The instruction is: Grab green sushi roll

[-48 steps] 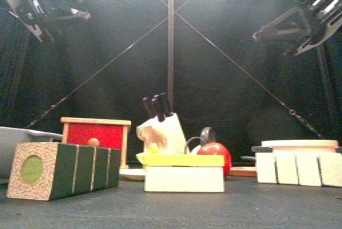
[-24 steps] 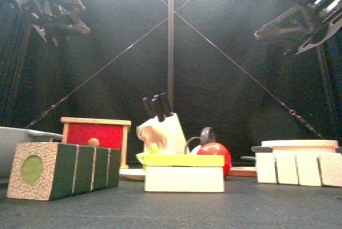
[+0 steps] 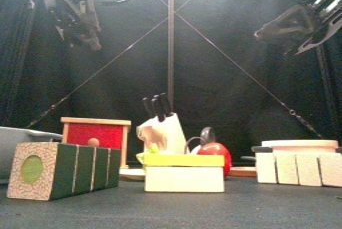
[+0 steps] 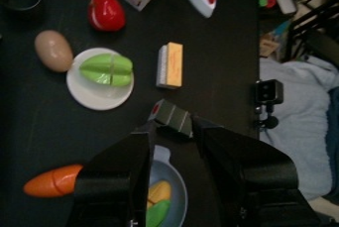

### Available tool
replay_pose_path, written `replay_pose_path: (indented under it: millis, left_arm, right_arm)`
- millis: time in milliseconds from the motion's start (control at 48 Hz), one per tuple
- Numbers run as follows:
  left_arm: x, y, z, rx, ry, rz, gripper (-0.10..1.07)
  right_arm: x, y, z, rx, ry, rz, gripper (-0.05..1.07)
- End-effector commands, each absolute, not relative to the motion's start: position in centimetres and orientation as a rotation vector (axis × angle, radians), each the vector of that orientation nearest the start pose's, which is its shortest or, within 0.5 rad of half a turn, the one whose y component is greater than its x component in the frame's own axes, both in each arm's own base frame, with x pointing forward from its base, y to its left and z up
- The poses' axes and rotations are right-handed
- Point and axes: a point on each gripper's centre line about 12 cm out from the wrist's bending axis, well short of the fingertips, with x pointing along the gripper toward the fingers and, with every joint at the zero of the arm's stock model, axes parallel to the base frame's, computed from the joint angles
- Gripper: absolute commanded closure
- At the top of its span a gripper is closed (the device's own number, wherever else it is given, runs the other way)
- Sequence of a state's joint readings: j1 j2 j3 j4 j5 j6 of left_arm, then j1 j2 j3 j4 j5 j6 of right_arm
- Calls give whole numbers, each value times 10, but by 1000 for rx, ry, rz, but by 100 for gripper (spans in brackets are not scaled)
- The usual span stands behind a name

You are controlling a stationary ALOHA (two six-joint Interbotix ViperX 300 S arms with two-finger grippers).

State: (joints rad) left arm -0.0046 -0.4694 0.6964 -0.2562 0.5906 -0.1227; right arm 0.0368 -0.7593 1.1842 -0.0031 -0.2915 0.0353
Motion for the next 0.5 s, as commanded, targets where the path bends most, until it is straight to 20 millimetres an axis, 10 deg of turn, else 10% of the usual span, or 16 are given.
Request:
replay_pose_path:
  millis: [0,479]
  left_arm:
    - [298,-13,279,-328,880,48,23]
    - [312,-76,235,-418,945,430,22]
  right_arm:
    - [231,8,256,54,107,27,102]
    - [229,7,247,119,174,11,102]
